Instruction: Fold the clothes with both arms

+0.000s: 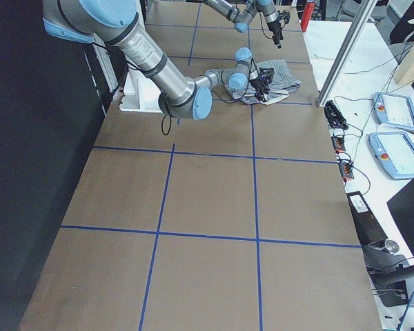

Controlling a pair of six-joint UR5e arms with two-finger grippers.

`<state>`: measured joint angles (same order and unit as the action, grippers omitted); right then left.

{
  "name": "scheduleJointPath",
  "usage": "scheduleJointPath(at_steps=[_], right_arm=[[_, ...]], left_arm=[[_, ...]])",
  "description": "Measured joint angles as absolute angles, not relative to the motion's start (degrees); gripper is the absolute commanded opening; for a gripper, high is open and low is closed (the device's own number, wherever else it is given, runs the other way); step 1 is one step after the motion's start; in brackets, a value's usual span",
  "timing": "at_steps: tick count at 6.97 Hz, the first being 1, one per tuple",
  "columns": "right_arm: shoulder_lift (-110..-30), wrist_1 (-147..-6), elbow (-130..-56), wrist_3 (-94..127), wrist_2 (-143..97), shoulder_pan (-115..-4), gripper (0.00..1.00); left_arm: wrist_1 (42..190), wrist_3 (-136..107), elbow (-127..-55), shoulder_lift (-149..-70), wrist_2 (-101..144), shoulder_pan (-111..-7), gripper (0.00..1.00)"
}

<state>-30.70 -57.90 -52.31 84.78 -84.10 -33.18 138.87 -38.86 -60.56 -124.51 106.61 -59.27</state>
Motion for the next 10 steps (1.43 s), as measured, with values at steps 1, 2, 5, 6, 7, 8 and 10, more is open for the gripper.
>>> scheduleJointPath(at_steps=[1, 2, 5, 6, 7, 8, 10], right_arm=[[-31.25, -57.9, -52.56, 84.57, -84.09, -33.17, 0.64], [-32.1, -57.84, -52.91, 84.56, -84.03, -33.15, 0.56], [-32.85, -57.75, -54.22, 87.75, -83.94, -33.14, 0.28], [-32.85, -57.73, -54.27, 88.75, -83.94, -33.1, 0.29], [-32.97, -57.69, -54.3, 89.1, -83.94, -33.08, 0.31], [-33.05, -57.68, -54.31, 89.18, -83.93, -33.03, 0.15], [-33.06, -57.73, -54.31, 89.42, -83.91, -32.98, 0.0]], left_arm=[[138.87, -38.91, -60.56, -124.5, 106.61, -59.25, 1.0], [138.87, -38.93, -60.56, -124.52, 106.61, -59.24, 1.0], [138.87, -38.9, -60.56, -124.54, 106.63, -59.24, 1.0], [138.87, -38.91, -60.58, -124.54, 106.65, -59.24, 1.0], [138.87, -38.93, -60.65, -124.53, 106.63, -59.24, 1.0], [138.87, -38.93, -60.69, -124.49, 106.64, -59.24, 1.0], [138.87, -38.94, -60.97, -124.4, 106.69, -59.21, 1.0]])
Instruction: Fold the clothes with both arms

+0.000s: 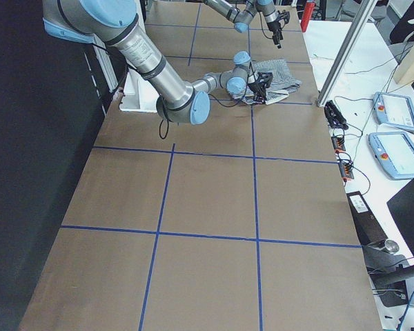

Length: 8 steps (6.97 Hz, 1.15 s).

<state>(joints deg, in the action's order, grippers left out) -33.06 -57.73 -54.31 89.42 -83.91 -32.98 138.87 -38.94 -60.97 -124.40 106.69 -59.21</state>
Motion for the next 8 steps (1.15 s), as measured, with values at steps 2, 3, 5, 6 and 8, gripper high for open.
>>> scheduleJointPath(at_steps=[2, 3, 5, 6, 8], right_arm=[[-33.1, -57.76, -54.5, 89.67, -83.88, -33.01, 0.0], [-33.88, -57.96, -55.78, 89.65, -83.98, -33.04, 0.0], [-42.83, -60.51, -68.07, 89.44, -84.08, -32.76, 0.0], [-49.0, -61.89, -75.69, 89.45, -83.3, -31.81, 0.0], [-57.34, -62.65, -84.4, 89.45, -80.45, -29.06, 0.13]], left_arm=[[138.87, -39.05, -61.42, -124.37, 106.7, -59.1, 1.0], [138.87, -39.11, -61.55, -124.37, 106.7, -58.99, 1.0], [138.87, -40.03, -62.28, -124.36, 106.7, -58.35, 1.0], [138.87, -40.64, -62.63, -124.37, 106.72, -58.03, 1.0], [138.87, -41.0, -62.81, -124.36, 106.78, -57.8, 1.0]])
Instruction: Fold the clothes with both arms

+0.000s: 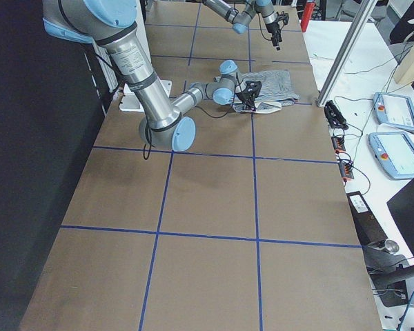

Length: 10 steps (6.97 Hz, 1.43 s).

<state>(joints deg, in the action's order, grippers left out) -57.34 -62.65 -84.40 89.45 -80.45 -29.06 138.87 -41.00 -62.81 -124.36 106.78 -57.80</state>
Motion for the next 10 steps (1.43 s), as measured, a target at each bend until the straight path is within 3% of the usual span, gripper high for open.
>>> scheduleJointPath(at_steps=[1, 5, 8, 10], right_arm=[[-59.2, -62.66, -86.07, 89.33, -79.42, -28.03, 0.99], [-61.64, -63.85, -90.0, 77.56, -79.56, -27.45, 1.0], [-60.67, -78.34, -98.99, 68.88, -79.32, -25.92, 1.0], [-58.46, -85.07, -101.15, 65.57, -74.92, -20.82, 0.77]], left_arm=[[138.87, -41.06, -62.89, -124.36, 106.78, -57.77, 1.0], [138.78, -42.08, -64.26, -124.37, 106.86, -57.39, 1.0], [138.78, -42.21, -64.31, -124.37, 106.87, -56.91, 1.0], [138.78, -42.49, -64.33, -124.37, 106.88, -56.65, 1.0]])
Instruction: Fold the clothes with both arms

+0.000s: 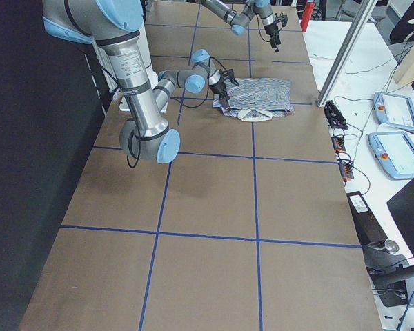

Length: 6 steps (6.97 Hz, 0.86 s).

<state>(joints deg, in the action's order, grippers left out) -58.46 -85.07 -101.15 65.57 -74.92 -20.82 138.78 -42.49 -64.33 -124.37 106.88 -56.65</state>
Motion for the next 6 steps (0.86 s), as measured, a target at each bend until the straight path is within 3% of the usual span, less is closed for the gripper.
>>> scheduleJointPath(at_steps=[1, 3, 6], right_arm=[[-57.18, -87.15, -101.27, 61.71, -72.08, -17.86, 0.72], [-56.17, -88.5, -101.03, 54.47, -67.59, -13.79, 0.5], [-56.09, -88.6, -100.4, 46.97, -66.33, -12.54, 0.49]], left_arm=[[138.78, -42.63, -64.33, -124.39, 106.88, -56.59, 1.0], [138.78, -42.89, -64.34, -124.44, 106.88, -56.39, 1.0], [138.84, -43.73, -64.34, -124.45, 106.88, -55.83, 1.0]])
